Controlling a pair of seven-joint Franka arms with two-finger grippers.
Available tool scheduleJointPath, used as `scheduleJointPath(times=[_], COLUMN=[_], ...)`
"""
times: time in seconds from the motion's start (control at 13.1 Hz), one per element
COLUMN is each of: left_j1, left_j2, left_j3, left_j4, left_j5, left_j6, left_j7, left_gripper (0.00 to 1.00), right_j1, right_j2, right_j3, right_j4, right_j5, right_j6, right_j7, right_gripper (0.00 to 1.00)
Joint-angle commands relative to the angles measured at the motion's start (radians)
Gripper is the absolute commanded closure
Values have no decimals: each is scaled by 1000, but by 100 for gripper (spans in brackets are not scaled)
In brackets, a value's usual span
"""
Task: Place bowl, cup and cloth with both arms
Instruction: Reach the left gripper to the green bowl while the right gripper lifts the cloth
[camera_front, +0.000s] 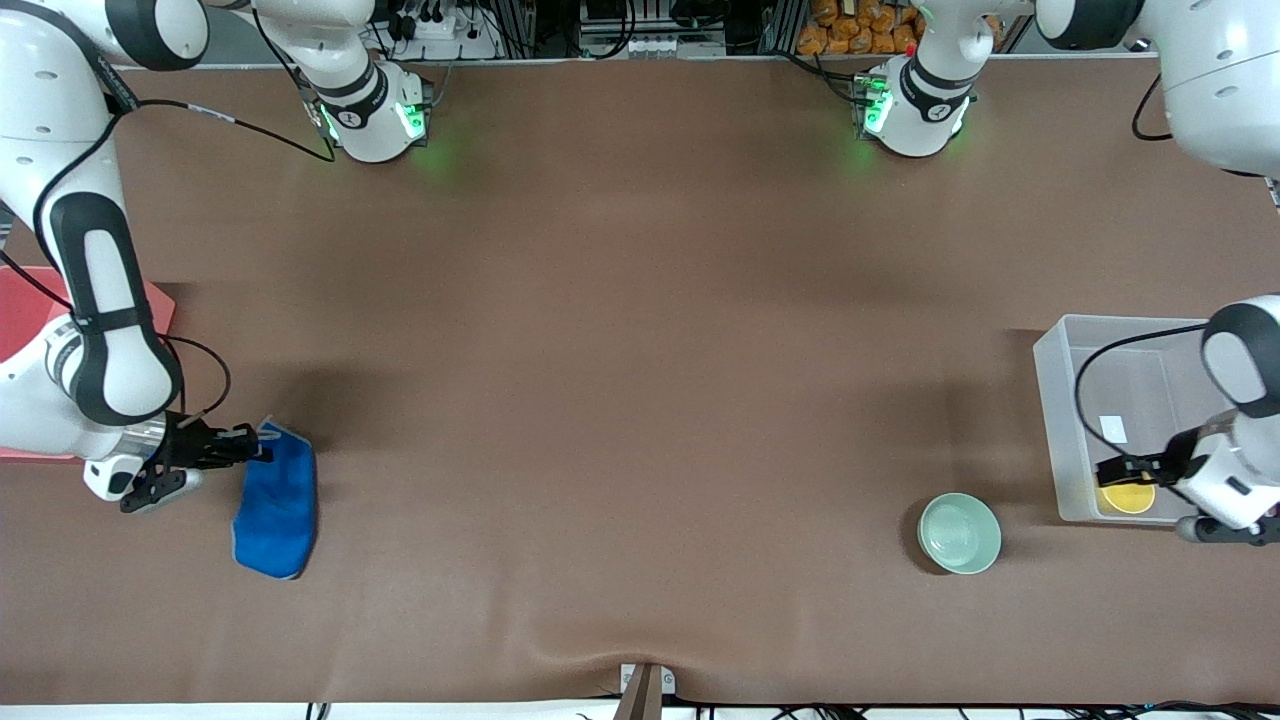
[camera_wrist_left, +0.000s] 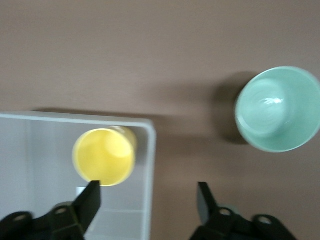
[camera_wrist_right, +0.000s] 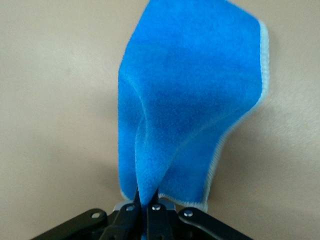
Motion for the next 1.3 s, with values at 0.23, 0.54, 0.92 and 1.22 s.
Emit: scheduleJointPath(times=[0.23,0.54,0.92,1.22], left_j1=[-49,-75,-76,-76], left_j2=[16,74,157,212], left_j3=[-18,-35,-47,-55], left_j4=[-15,-21,-22,-22], left_j5=[9,7,-40,-40], left_j6=[65,147,227,281], left_j7=[-159,-219,-221,-240], left_gripper=[0,0,0,4], right_j1=[-7,-21,-10,51], right_j2=[-165,-288,-421,-457], right_j3=[-96,-136,-136,-131], right_j4=[-23,-20,-14,-15], right_j5=[-105,-167,-333,-446], right_j6=[-197,-340,-473,-501], right_j7=[0,2,2,75], right_gripper=[100,100,100,100])
